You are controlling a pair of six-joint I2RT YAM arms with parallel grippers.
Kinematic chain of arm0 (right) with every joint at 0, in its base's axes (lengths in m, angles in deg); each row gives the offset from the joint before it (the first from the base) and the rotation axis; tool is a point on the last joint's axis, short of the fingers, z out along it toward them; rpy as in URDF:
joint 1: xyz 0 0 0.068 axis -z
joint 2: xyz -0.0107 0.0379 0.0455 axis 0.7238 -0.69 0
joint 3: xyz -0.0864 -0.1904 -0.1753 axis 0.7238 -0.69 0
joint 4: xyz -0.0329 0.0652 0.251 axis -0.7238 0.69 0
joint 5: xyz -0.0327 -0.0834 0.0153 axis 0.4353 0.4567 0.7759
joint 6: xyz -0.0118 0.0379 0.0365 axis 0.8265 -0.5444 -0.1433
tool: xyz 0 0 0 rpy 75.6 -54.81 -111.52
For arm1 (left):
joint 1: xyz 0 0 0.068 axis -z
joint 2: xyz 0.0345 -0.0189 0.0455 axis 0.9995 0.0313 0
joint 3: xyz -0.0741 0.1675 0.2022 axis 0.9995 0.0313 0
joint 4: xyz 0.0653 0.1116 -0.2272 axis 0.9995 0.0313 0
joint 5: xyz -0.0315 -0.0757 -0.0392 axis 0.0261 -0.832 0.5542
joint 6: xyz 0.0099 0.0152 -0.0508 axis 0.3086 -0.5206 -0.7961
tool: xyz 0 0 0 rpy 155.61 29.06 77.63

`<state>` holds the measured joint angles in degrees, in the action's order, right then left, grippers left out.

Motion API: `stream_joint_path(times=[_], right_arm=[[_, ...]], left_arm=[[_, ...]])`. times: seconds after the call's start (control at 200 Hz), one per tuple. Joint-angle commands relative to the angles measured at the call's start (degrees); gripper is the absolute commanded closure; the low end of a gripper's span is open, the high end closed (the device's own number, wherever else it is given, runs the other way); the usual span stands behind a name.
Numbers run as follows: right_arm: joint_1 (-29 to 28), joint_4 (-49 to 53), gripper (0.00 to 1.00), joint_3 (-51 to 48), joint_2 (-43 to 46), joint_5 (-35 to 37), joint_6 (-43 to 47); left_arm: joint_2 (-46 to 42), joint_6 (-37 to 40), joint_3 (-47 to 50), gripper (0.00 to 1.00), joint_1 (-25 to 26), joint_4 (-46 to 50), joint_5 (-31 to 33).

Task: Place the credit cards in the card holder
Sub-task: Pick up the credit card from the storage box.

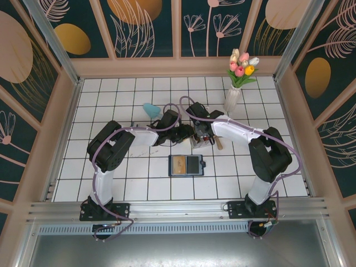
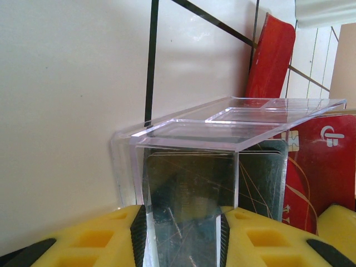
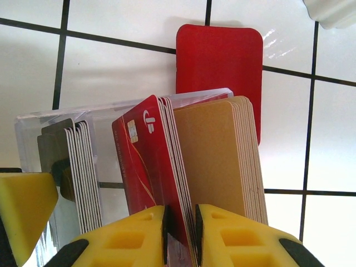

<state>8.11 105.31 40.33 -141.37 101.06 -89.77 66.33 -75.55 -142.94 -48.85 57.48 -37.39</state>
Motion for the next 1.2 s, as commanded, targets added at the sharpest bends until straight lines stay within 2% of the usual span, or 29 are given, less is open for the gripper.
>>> stream_joint_path(times=[0.0, 0.47, 1.196], right_arm=[[0.63, 4.36, 0.78, 0.75, 1.77, 5.08, -0.83], [0.56, 4.91, 0.77, -0.06, 2.04, 5.77, -0.87], [0.64, 4.55, 0.89, -0.37, 3.83, 4.43, -0.78]], left_arm=[[1.48, 1.1, 1.83, 0.61, -0.12, 5.02, 1.16], [1.73, 1.11, 1.74, 0.61, -0.13, 4.99, 0.96], [1.86, 0.93, 1.74, 0.61, -0.1, 4.98, 0.89]])
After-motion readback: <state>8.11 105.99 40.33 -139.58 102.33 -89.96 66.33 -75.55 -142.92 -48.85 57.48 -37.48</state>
